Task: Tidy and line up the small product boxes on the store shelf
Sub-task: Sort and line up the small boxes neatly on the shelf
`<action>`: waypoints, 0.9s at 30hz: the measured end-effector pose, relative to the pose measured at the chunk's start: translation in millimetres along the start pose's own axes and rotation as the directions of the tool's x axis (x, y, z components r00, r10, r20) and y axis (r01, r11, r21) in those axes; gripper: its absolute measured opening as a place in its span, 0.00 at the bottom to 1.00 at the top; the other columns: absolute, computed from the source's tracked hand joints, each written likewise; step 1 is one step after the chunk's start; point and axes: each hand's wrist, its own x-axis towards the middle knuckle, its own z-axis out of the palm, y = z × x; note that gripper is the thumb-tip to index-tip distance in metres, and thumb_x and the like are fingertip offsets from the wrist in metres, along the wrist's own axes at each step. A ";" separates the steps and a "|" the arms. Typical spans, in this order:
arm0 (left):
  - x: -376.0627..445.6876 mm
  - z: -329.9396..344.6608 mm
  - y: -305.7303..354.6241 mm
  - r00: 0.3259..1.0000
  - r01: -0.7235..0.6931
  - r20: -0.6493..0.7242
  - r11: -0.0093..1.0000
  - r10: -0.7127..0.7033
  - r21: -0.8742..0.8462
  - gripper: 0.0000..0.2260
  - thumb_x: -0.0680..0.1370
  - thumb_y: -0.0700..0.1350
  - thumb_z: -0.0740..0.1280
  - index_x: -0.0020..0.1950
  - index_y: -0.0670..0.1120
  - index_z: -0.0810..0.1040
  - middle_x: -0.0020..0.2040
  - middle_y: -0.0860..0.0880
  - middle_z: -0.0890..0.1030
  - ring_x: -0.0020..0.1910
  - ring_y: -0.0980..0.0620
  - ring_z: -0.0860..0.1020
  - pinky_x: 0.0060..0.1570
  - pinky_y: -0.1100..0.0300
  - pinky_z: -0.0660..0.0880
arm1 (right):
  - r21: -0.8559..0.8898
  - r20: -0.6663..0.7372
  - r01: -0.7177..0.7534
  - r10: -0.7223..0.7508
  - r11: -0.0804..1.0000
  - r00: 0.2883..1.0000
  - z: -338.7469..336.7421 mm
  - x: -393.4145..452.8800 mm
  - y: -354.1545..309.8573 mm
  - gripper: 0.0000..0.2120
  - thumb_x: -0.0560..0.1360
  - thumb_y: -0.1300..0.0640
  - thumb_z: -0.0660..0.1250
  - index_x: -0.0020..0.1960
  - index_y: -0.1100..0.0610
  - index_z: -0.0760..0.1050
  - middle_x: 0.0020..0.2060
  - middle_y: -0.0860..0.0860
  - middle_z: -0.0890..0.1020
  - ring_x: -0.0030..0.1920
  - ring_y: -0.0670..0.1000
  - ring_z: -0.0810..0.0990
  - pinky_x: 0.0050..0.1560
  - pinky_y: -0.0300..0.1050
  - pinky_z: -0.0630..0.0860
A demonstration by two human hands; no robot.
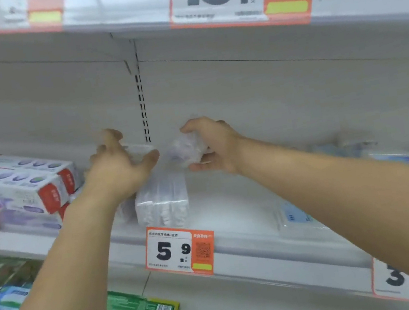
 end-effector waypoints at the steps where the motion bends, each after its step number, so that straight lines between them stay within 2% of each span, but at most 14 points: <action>1: 0.6 -4.1 -2.5 0.999 0.014 0.051 0.998 -0.018 0.064 0.33 0.71 0.67 0.65 0.67 0.47 0.65 0.61 0.40 0.72 0.61 0.38 0.72 0.60 0.45 0.71 | -0.032 0.025 -0.039 0.040 0.999 0.999 -0.2 1.2 2.7 0.19 0.70 0.50 0.73 0.59 0.55 0.74 0.51 0.55 0.76 0.43 0.58 0.81 0.42 0.50 0.83; 3: 2.7 -12.1 -4.3 0.994 0.012 0.104 0.991 -0.026 0.137 0.28 0.74 0.66 0.62 0.66 0.48 0.71 0.60 0.40 0.73 0.60 0.39 0.73 0.58 0.50 0.72 | -0.086 0.069 -0.117 0.123 0.989 0.990 -4.0 1.2 6.7 0.14 0.74 0.49 0.70 0.56 0.52 0.73 0.51 0.54 0.71 0.43 0.58 0.78 0.38 0.46 0.80; 5: 3.9 -18.4 -3.3 0.994 -0.013 0.108 0.985 -0.005 0.170 0.23 0.77 0.61 0.62 0.65 0.47 0.73 0.59 0.40 0.76 0.60 0.41 0.73 0.55 0.53 0.70 | -0.212 0.061 -0.134 0.150 0.968 0.987 -8.0 4.3 10.2 0.15 0.75 0.47 0.69 0.57 0.53 0.71 0.49 0.54 0.70 0.42 0.56 0.75 0.33 0.43 0.77; 8: 3.6 -20.0 0.1 0.994 -0.010 0.108 0.970 -0.017 0.241 0.21 0.77 0.57 0.63 0.65 0.48 0.73 0.62 0.39 0.72 0.62 0.39 0.70 0.58 0.51 0.70 | -0.500 0.026 -0.068 0.094 0.864 0.995 -13.5 7.8 14.5 0.18 0.75 0.44 0.69 0.57 0.56 0.75 0.48 0.53 0.74 0.42 0.54 0.77 0.36 0.44 0.78; 10: 2.7 -17.7 6.0 0.998 -0.010 0.055 0.969 -0.003 0.247 0.21 0.77 0.55 0.65 0.66 0.46 0.73 0.63 0.38 0.69 0.63 0.37 0.68 0.59 0.48 0.70 | -0.618 0.062 -0.009 0.061 0.786 0.996 -21.4 5.4 11.9 0.15 0.76 0.45 0.68 0.51 0.58 0.79 0.46 0.52 0.80 0.40 0.53 0.81 0.40 0.45 0.80; 13: -2.4 -14.4 29.9 0.988 -0.141 -0.053 0.987 0.145 0.080 0.18 0.77 0.51 0.66 0.63 0.44 0.75 0.61 0.40 0.73 0.58 0.39 0.73 0.54 0.52 0.72 | -0.745 0.039 0.081 -0.079 0.662 0.996 -48.2 -1.3 -4.6 0.12 0.76 0.52 0.68 0.47 0.62 0.80 0.43 0.55 0.85 0.36 0.50 0.84 0.33 0.39 0.79; 15: -8.8 -8.8 52.2 0.970 -0.241 -0.026 0.970 0.240 -0.041 0.13 0.78 0.50 0.66 0.59 0.46 0.78 0.56 0.45 0.78 0.55 0.44 0.77 0.53 0.56 0.73 | -0.826 -0.058 0.083 -0.230 0.557 0.972 -80.9 0.3 -16.1 0.12 0.74 0.54 0.68 0.47 0.64 0.80 0.44 0.58 0.85 0.36 0.51 0.83 0.32 0.38 0.79; 17: -17.7 4.0 75.2 0.951 -0.294 0.067 0.950 0.302 -0.107 0.10 0.77 0.51 0.65 0.54 0.48 0.79 0.51 0.49 0.81 0.52 0.46 0.78 0.52 0.55 0.76 | -0.860 -0.122 0.060 -0.319 0.507 0.940 -121.6 5.7 -21.8 0.12 0.71 0.54 0.70 0.49 0.62 0.80 0.47 0.61 0.84 0.39 0.52 0.80 0.41 0.42 0.78; 18: -22.3 13.7 86.5 0.937 -0.312 0.120 0.941 0.327 -0.129 0.09 0.77 0.51 0.65 0.53 0.49 0.79 0.50 0.50 0.81 0.51 0.47 0.79 0.49 0.57 0.77 | -0.881 -0.125 0.031 -0.296 0.472 0.947 -141.6 7.0 -21.3 0.12 0.71 0.51 0.72 0.50 0.57 0.81 0.51 0.58 0.83 0.44 0.51 0.80 0.45 0.42 0.76; 20: -31.8 38.3 108.4 0.906 -0.320 0.239 0.934 0.351 -0.157 0.09 0.77 0.52 0.65 0.53 0.49 0.79 0.50 0.50 0.81 0.51 0.47 0.79 0.42 0.60 0.75 | -0.931 -0.107 -0.053 -0.131 0.361 0.986 -173.3 8.0 -11.6 0.21 0.70 0.41 0.73 0.59 0.47 0.77 0.60 0.50 0.78 0.58 0.51 0.78 0.57 0.45 0.73; 22: -41.9 67.0 127.3 0.866 -0.314 0.370 0.942 0.337 -0.123 0.14 0.78 0.54 0.65 0.58 0.48 0.77 0.57 0.49 0.79 0.56 0.48 0.77 0.46 0.60 0.73 | -0.942 -0.122 -0.126 0.033 0.311 0.992 -192.4 9.2 4.8 0.34 0.69 0.34 0.71 0.70 0.44 0.68 0.67 0.47 0.72 0.67 0.51 0.72 0.67 0.47 0.68; 23: -47.4 80.3 135.6 0.836 -0.311 0.446 0.946 0.319 -0.093 0.18 0.78 0.56 0.64 0.63 0.48 0.74 0.61 0.49 0.77 0.58 0.48 0.76 0.51 0.60 0.72 | -0.942 -0.135 -0.150 0.071 0.300 0.988 -197.8 11.1 12.7 0.39 0.68 0.32 0.70 0.74 0.45 0.63 0.69 0.46 0.70 0.69 0.51 0.69 0.69 0.47 0.65; 25: -56.4 99.0 149.6 0.743 -0.295 0.608 0.952 0.282 -0.080 0.26 0.75 0.62 0.65 0.69 0.50 0.70 0.64 0.52 0.73 0.60 0.50 0.74 0.53 0.60 0.70 | -0.944 -0.155 -0.172 0.078 0.283 0.985 -208.7 22.7 23.0 0.47 0.67 0.29 0.69 0.78 0.47 0.57 0.75 0.46 0.64 0.74 0.52 0.65 0.73 0.48 0.61; 27: -61.1 108.1 161.0 0.621 -0.301 0.745 0.952 0.244 -0.061 0.33 0.71 0.67 0.67 0.71 0.54 0.67 0.65 0.54 0.72 0.61 0.53 0.73 0.54 0.62 0.67 | -0.954 -0.178 -0.193 0.085 0.231 0.980 -215.4 37.6 24.8 0.46 0.68 0.25 0.63 0.77 0.49 0.60 0.76 0.48 0.65 0.74 0.54 0.66 0.73 0.51 0.61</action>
